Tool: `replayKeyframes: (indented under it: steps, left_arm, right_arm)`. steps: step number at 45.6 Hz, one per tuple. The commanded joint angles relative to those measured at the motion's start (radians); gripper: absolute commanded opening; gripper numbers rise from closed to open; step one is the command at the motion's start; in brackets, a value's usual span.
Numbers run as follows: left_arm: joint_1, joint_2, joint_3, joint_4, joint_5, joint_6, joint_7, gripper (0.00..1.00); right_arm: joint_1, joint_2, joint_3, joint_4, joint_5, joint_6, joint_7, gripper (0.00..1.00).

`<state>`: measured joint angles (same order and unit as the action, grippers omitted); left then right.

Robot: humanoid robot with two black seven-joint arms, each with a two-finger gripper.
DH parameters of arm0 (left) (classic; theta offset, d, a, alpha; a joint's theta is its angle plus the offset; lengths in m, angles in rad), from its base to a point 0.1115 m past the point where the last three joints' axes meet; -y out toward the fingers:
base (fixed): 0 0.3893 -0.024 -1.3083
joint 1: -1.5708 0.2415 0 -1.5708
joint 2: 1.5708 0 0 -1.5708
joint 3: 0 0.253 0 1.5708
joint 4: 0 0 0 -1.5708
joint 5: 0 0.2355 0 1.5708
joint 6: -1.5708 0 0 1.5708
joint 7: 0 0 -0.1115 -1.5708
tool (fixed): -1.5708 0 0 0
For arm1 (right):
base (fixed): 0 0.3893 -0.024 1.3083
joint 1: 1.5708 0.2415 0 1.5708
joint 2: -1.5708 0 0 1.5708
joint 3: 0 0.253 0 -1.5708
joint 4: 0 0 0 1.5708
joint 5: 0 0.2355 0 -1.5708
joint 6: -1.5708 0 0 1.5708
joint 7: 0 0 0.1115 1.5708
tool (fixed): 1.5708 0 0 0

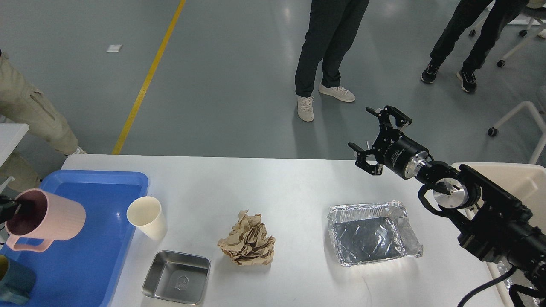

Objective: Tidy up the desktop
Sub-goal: 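Lift the pink mug and carry it into the blue tray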

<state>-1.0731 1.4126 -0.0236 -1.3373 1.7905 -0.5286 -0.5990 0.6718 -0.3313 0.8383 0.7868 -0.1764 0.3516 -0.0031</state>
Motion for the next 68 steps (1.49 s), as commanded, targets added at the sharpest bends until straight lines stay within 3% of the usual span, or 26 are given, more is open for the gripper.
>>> replayKeyframes:
  steps: [1,9,24,39,56,68]
  left_arm:
    - [0.097,0.009,0.001,0.006,0.076,0.082,-0.008,0.03]
    - [0.205,0.023,0.001,0.03,0.139,0.186,-0.007,0.03]
    - [0.255,-0.044,0.001,0.148,0.142,0.26,0.001,0.03]
    - [0.311,-0.195,-0.001,0.239,0.135,0.294,0.008,0.04]
    - [0.364,-0.247,-0.002,0.293,0.13,0.328,0.008,0.05]
    - [0.381,-0.267,-0.004,0.305,0.078,0.335,0.01,0.16]
  right_arm:
    - [0.0,0.001,0.001,0.0,0.0,0.001,0.0,1.0]
    - [0.0,0.003,0.001,0.0,0.0,0.003,0.002,1.0]
    - [0.0,0.003,0.004,0.003,0.0,0.003,0.003,1.0]
    - [0.002,0.001,0.004,0.005,0.0,0.001,0.008,1.0]
    - [0.0,0.001,0.001,0.003,0.0,0.001,0.008,1.0]
    - [-0.001,0.0,0.001,0.005,0.0,0.001,0.009,1.0]
